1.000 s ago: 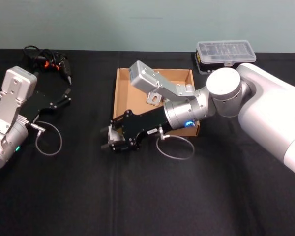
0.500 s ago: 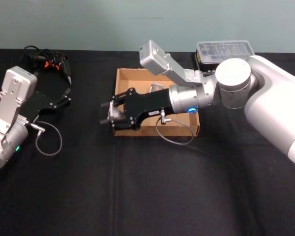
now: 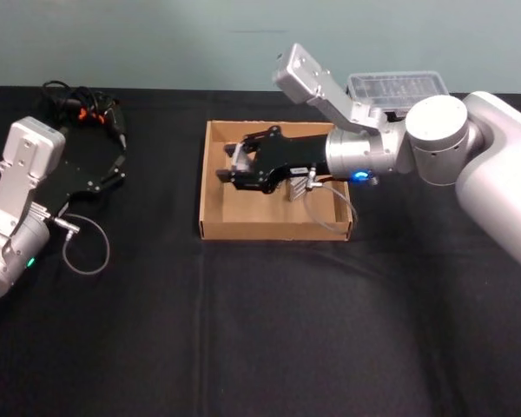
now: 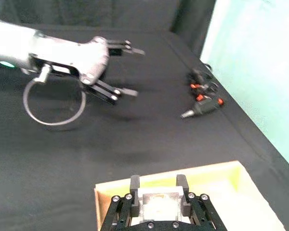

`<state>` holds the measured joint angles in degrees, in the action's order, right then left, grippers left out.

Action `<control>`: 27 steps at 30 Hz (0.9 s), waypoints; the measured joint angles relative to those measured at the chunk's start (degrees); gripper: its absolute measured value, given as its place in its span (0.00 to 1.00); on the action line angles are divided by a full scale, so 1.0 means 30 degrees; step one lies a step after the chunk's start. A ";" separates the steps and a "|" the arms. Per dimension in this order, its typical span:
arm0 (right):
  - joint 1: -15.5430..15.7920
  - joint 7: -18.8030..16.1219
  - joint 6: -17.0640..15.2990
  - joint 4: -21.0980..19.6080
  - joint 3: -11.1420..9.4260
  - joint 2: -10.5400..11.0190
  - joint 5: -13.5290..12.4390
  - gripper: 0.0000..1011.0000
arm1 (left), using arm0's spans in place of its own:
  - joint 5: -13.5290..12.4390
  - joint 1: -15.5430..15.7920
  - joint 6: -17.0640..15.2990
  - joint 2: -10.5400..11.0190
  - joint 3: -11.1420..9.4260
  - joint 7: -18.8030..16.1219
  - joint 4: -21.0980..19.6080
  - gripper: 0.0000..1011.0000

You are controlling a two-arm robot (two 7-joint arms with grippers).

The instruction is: Use one hand to pick up the angle iron from the table and place it into the box.

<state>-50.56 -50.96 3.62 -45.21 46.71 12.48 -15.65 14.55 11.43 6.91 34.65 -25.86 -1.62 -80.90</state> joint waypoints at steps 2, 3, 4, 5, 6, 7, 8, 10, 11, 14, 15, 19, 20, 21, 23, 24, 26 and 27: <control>-0.0021 0.0263 -0.0313 0.0089 -0.0127 0.0066 0.0147 0.45 | -0.0001 0.0000 0.0000 0.0000 -0.0001 0.0000 -0.0001 1.00; -0.0030 0.0362 -0.0466 0.0150 -0.0180 0.0083 0.0244 0.45 | -0.0001 0.0000 0.0000 0.0000 -0.0001 0.0000 -0.0001 1.00; -0.0030 0.0413 -0.0547 0.0173 -0.0207 0.0087 0.0292 0.45 | 0.0000 0.0001 0.0000 0.0000 -0.0001 0.0000 0.0000 1.00; -0.0030 0.0458 -0.0638 0.0194 -0.0223 0.0089 0.0345 0.45 | -0.0001 0.0000 0.0000 0.0000 0.0000 0.0000 -0.0001 1.00; -0.0029 0.0494 -0.0713 0.0215 -0.0240 0.0092 0.0406 0.45 | 0.0000 0.0000 0.0000 0.0000 0.0001 0.0000 -0.0001 1.00; -0.0030 0.0548 -0.0835 0.0265 -0.0275 0.0094 0.0497 0.45 | -0.0001 0.0000 0.0000 0.0000 -0.0001 0.0000 0.0000 1.00; -0.0028 0.0558 -0.0892 0.0286 -0.0289 0.0092 0.0548 0.45 | -0.0001 0.0000 0.0000 0.0000 -0.0001 0.0000 0.0000 1.00; -0.0019 0.0564 -0.1023 0.0331 -0.0306 0.0071 0.0682 0.45 | -0.0001 0.0001 0.0000 0.0000 0.0000 0.0000 -0.0001 1.00; -0.0018 0.0559 -0.1073 0.0345 -0.0305 0.0061 0.0738 0.45 | -0.0001 0.0001 -0.0001 0.0000 0.0000 0.0000 -0.0001 1.00; -0.0062 0.0401 -0.1300 0.0611 -0.0253 -0.0085 0.1011 0.45 | -0.0001 0.0000 0.0000 0.0000 -0.0001 0.0000 -0.0001 1.00; -0.0062 0.0401 -0.1300 0.0611 -0.0253 -0.0085 0.1011 0.45 | -0.0001 0.0000 0.0000 0.0000 -0.0001 0.0000 -0.0001 1.00; -0.0211 0.0170 -0.1525 0.1046 -0.0124 -0.0311 0.1385 0.45 | 0.0000 0.0000 0.0000 0.0000 0.0000 0.0000 -0.0001 1.00; -0.0229 0.0160 -0.1548 0.1118 -0.0115 -0.0347 0.1450 0.45 | -0.0001 0.0000 0.0001 0.0000 -0.0001 0.0000 -0.0001 1.00; -0.0250 0.0149 -0.1560 0.1195 -0.0110 -0.0392 0.1506 0.45 | -0.0001 0.0000 0.0001 0.0000 -0.0001 0.0000 -0.0001 1.00; -0.0286 0.0064 -0.1587 0.1391 -0.0117 -0.0497 0.1607 0.45 | 0.0000 0.0000 0.0000 0.0000 0.0000 0.0000 -0.0001 1.00; -0.0288 0.0034 -0.1605 0.1434 -0.0121 -0.0525 0.1633 0.45 | -0.0001 0.0000 0.0000 0.0000 -0.0001 0.0000 -0.0001 1.00; -0.0289 -0.0012 -0.1635 0.1539 -0.0139 -0.0604 0.1745 0.45 | -0.0001 0.0000 0.0000 0.0000 -0.0001 0.0000 0.0000 1.00; -0.0289 -0.0017 -0.1642 0.1562 -0.0147 -0.0621 0.1779 0.45 | 0.0000 0.0000 0.0000 0.0000 0.0000 0.0000 -0.0001 1.00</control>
<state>-51.42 -51.01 -1.31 -40.52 46.27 10.62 -10.31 14.55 11.43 6.91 34.65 -25.86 -1.62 -80.90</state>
